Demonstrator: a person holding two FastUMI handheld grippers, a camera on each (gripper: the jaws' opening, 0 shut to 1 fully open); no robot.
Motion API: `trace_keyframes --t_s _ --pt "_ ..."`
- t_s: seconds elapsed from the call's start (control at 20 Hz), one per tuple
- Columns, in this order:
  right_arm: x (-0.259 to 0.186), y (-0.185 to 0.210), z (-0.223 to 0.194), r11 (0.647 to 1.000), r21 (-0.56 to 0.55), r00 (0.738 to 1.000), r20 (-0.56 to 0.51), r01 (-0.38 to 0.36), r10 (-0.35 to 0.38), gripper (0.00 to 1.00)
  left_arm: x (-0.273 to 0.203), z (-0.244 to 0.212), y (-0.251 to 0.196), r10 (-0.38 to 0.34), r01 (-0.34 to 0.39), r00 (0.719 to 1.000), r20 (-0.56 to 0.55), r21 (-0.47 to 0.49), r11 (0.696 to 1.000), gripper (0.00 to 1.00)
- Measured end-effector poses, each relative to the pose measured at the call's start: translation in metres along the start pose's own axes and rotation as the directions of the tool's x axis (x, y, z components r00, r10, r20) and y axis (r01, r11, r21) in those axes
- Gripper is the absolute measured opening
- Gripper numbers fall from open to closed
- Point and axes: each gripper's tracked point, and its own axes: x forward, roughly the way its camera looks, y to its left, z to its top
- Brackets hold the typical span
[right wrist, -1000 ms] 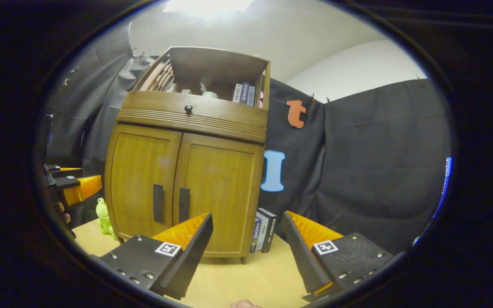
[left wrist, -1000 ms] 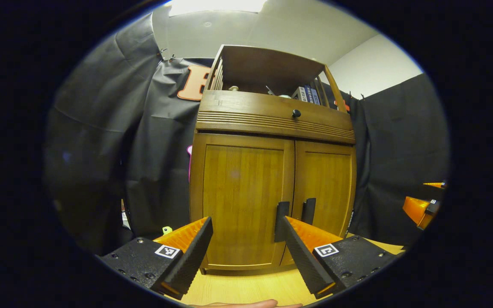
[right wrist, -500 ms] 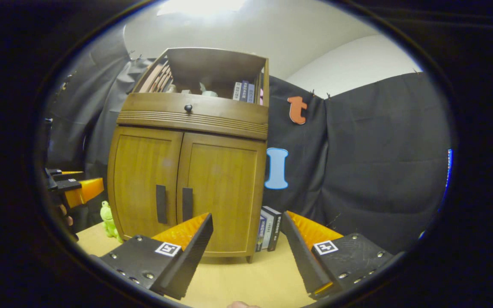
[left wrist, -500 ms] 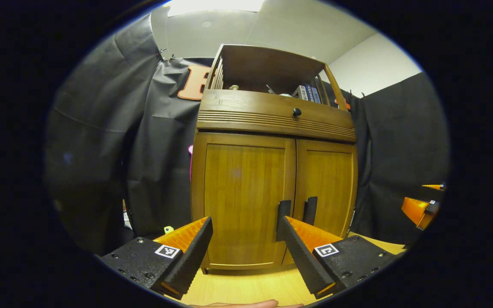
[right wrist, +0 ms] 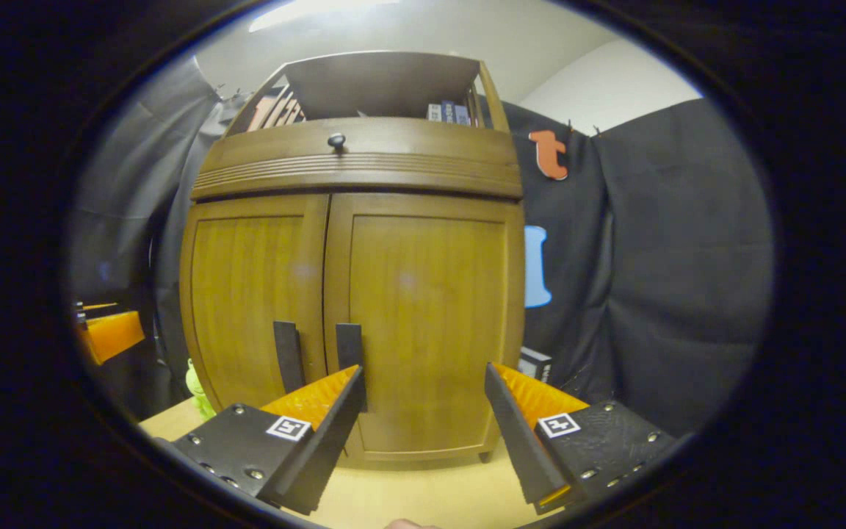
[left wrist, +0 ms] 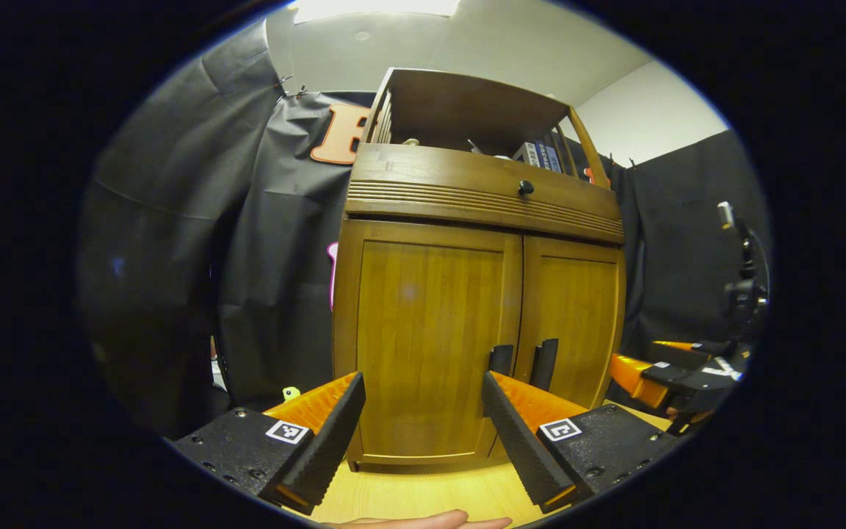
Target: Open the right door of the double-door shoe cabinet with the right hand, and open the left door with the left hand.
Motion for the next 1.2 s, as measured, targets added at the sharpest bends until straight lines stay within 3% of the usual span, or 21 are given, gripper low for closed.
trace_keyframes --t_s 0.3,0.5,0.65,0.75,0.8,0.85,1.2 --pt "0.057 0.052 -0.016 0.992 0.022 0.991 -0.045 -0.122 0.123 0.96 0.011 -0.002 0.007 -0.002 0.003 1.0 -0.017 0.029 1.0 0.98" --pt "0.085 0.071 -0.024 0.991 0.024 0.988 -0.077 -0.132 0.133 0.97 0.009 -0.002 0.005 -0.017 0.017 1.0 -0.016 0.029 0.999 0.99" --pt "0.125 0.08 -0.04 0.987 0.045 0.98 -0.124 -0.152 0.156 0.55 0.007 0.002 0.005 -0.013 0.013 1.0 -0.006 0.033 0.999 0.99" --pt "0.111 0.079 -0.042 0.982 0.032 0.974 -0.13 -0.186 0.188 0.27 0.004 0.004 0.005 -0.012 0.012 1.0 0.0 0.032 0.999 0.98" --pt "0.11 0.078 -0.044 0.98 0.045 0.971 -0.133 -0.194 0.198 0.28 0.004 0.004 0.004 -0.015 0.015 1.0 -0.001 0.033 0.999 0.98" --pt "0.094 0.075 -0.036 0.977 0.071 0.969 -0.133 -0.202 0.21 0.2 0.003 0.005 0.002 -0.022 0.022 1.0 0.001 0.033 0.999 0.98" --pt "0.048 0.057 -0.033 0.964 0.063 0.956 -0.127 -0.259 0.265 0.19 0.004 0.005 -0.001 -0.032 0.032 0.999 -0.005 0.036 0.999 0.98"
